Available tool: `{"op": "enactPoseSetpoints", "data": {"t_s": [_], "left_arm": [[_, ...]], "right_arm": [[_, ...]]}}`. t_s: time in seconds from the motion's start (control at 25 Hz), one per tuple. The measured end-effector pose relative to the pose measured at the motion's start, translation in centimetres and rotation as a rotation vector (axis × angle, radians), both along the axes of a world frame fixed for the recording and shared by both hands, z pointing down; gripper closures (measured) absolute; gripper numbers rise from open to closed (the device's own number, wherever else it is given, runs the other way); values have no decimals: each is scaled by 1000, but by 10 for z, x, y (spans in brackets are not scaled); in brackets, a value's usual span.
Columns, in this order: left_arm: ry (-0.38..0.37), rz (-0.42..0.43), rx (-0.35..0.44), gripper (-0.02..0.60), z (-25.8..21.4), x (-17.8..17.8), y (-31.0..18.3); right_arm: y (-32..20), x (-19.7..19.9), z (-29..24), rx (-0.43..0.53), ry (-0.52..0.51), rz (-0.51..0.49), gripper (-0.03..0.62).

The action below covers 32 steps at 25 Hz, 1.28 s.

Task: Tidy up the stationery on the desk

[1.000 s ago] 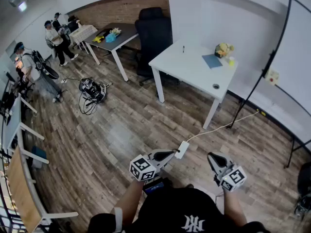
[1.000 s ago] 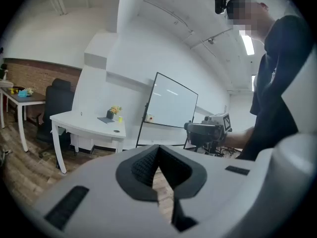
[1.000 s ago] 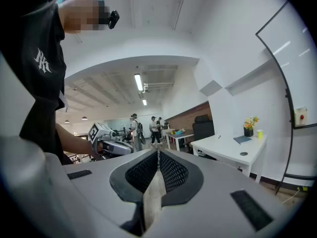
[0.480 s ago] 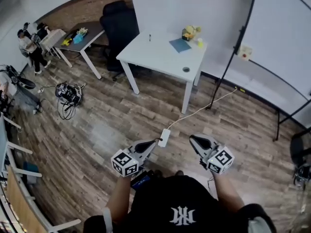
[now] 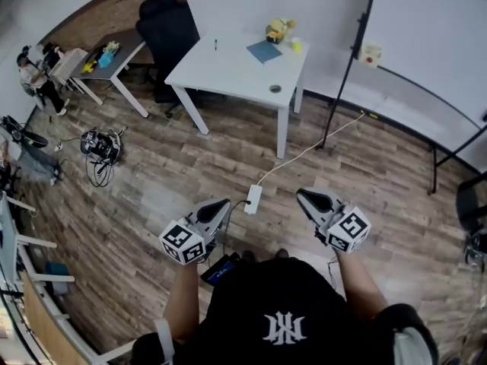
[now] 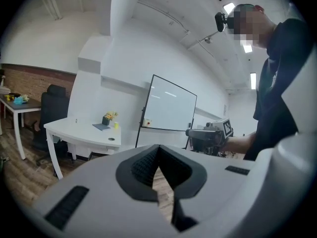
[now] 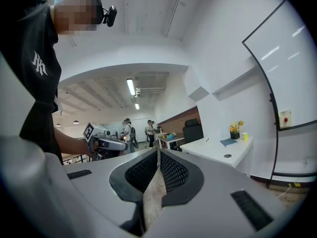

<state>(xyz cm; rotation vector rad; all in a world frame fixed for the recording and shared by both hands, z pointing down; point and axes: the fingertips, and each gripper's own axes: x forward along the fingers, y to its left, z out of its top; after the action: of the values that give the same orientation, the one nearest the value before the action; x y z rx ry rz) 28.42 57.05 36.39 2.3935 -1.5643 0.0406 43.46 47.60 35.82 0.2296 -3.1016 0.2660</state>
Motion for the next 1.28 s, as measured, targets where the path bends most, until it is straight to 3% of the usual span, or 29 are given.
{"op": "enactPoseSetpoints", "data": {"t_s": [0.24, 0.4, 0.56, 0.84, 1.04, 1.28], "left_arm": [[-30, -11, -33, 580, 1, 16, 0], [-55, -34, -77, 580, -1, 10, 14], [-23, -74, -93, 580, 6, -8, 14], [30, -46, -84, 580, 20, -27, -31], [72, -18, -79, 580, 23, -58, -75], [100, -26, -94, 580, 33, -127, -127]], "right_arm": [[-17, 24, 13, -57, -20, 18, 553], [-19, 20, 24, -84, -22, 7, 553], [-24, 10, 34, -117, -17, 4, 553], [-52, -4, 49, -128, 52, 16, 553], [-91, -39, 59, -161, 84, 19, 553], [-142, -118, 61, -153, 146, -17, 553]]}}
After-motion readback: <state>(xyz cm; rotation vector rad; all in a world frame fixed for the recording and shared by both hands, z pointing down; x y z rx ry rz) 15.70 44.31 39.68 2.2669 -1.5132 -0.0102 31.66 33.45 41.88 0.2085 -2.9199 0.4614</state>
